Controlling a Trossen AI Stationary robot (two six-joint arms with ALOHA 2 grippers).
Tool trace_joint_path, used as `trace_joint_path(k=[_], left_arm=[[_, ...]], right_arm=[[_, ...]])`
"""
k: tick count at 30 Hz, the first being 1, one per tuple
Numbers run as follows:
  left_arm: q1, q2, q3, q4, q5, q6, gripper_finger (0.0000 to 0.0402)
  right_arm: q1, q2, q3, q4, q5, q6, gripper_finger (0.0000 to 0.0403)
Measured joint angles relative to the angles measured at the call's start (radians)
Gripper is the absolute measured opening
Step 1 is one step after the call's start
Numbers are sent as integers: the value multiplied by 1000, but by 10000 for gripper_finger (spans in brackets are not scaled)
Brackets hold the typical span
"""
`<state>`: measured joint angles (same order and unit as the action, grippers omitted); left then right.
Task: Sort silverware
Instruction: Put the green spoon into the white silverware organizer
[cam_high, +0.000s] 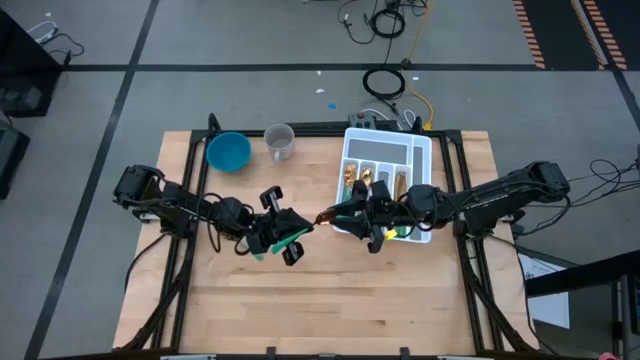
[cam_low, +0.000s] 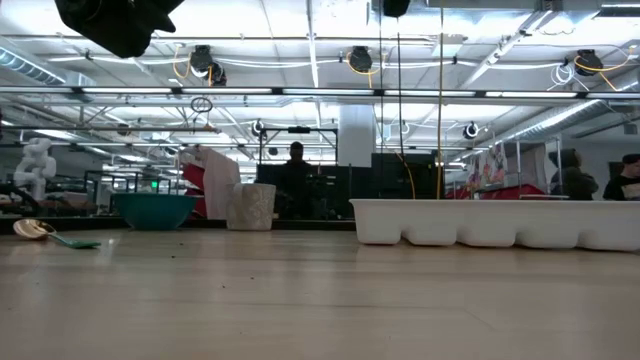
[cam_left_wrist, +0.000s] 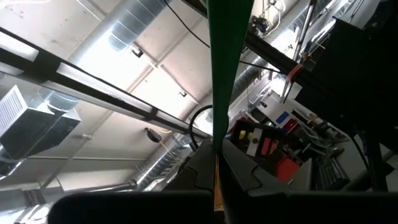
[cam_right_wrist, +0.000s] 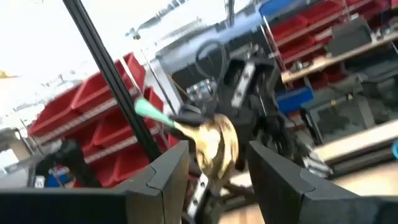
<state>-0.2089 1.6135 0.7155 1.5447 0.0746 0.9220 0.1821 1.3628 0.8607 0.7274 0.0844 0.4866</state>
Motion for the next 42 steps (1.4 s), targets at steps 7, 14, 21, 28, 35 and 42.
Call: trace_joint_path(k=[7,14,21,28,35,42], left_arm=[[1,0,0,-13,-9,1,8],[0,-1,1,-16,-16,0,8],[0,-1,1,-21,-17,0,8],[0,-1,1,-18,-27,0,8],[-1,-1,1,-13,-74,-2,8],[-2,0,0,-10,-86,-20,8]], right_arm=[[0,8,4,-59,20,-41,71],[-1,4,4,-19,22,-92,27],[0,0,4,-61,21,-146,36],[0,0,4,-59,29,-260,3],[19,0,4,-59,127,-379,1],[29,-1,4,-51,157,-455,1]])
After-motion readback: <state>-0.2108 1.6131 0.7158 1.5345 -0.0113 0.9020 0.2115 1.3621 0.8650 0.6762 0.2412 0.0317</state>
